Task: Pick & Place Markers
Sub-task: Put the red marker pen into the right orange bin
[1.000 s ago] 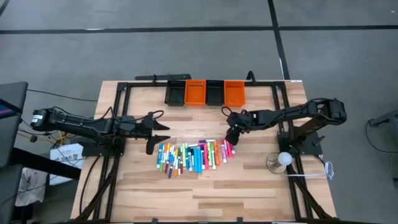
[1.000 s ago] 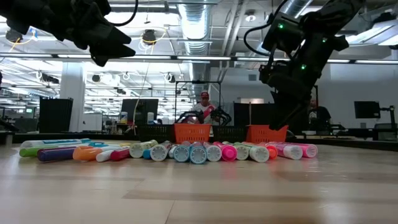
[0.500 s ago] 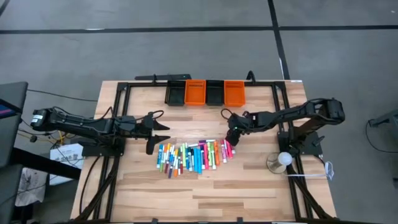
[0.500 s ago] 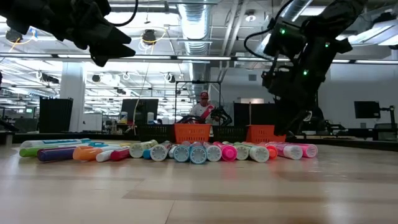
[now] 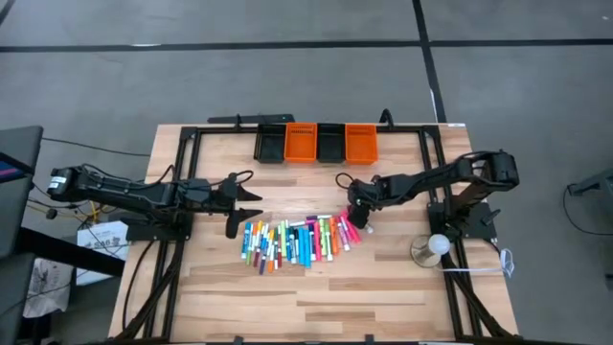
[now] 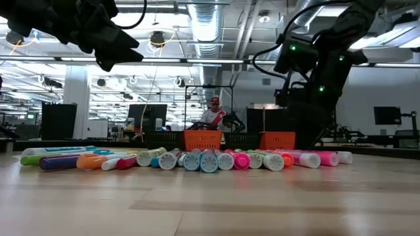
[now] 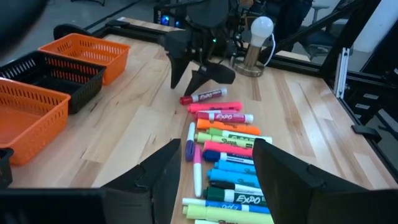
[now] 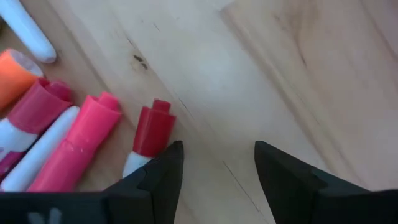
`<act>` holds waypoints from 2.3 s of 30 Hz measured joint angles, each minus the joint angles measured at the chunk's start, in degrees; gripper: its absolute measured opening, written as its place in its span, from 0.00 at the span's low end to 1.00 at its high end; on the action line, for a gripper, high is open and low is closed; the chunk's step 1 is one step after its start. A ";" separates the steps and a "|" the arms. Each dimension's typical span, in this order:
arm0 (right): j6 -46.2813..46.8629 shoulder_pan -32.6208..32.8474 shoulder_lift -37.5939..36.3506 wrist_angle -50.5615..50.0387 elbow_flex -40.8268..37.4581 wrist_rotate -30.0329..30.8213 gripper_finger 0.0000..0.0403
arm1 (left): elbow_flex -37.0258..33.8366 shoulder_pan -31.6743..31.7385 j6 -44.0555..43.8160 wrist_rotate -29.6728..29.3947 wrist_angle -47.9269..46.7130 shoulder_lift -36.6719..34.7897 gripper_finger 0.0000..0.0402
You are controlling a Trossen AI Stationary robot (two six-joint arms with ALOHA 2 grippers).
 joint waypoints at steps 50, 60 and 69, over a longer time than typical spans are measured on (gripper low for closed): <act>0.54 4.52 -3.76 -1.35 -0.93 -1.74 0.50 | 0.00 0.02 0.02 0.00 0.19 0.02 0.49; 0.56 6.33 -3.76 -1.35 -0.93 -1.57 0.50 | 0.00 0.01 0.02 0.00 0.19 0.02 0.49; 0.56 6.24 -3.76 -1.35 -0.93 -1.53 0.50 | 0.00 0.01 0.02 0.00 0.19 0.02 0.49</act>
